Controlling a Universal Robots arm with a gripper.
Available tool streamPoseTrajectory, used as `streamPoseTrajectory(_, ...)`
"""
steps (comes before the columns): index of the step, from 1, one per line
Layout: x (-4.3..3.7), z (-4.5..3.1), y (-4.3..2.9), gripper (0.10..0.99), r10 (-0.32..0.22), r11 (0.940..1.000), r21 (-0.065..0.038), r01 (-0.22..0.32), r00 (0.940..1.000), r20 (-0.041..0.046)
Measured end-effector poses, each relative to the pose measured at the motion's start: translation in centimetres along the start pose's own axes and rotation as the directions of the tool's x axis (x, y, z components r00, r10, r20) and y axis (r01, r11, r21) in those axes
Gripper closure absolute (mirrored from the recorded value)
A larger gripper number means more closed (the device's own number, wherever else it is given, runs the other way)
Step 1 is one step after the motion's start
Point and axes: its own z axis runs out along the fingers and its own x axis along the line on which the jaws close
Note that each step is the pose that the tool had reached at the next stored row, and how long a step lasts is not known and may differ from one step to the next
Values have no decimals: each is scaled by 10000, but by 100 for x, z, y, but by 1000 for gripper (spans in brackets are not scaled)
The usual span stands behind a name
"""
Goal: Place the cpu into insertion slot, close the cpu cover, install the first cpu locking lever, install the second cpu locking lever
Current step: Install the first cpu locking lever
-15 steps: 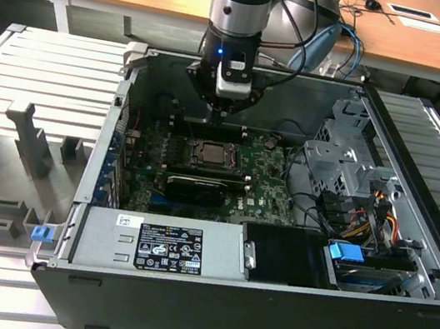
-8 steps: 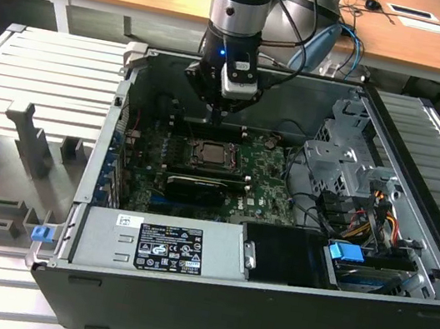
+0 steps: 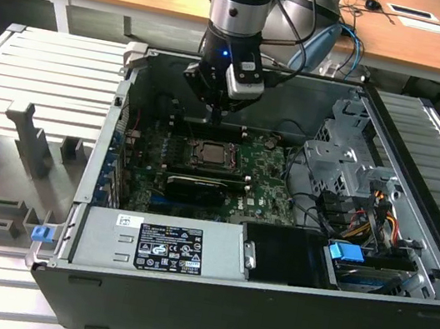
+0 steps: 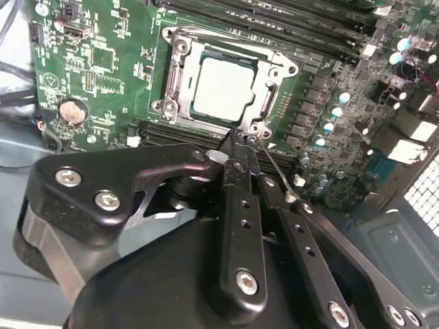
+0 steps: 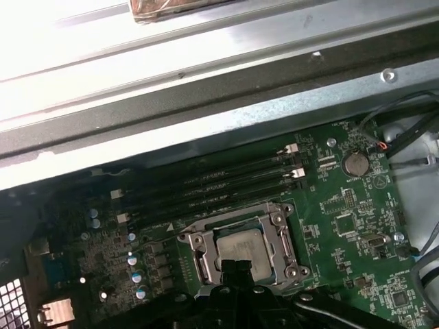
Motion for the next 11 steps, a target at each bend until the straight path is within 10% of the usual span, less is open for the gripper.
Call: streamPoseTrajectory(11, 0, 0, 0, 980, -578, 9983, -5, 578, 9983, -29)
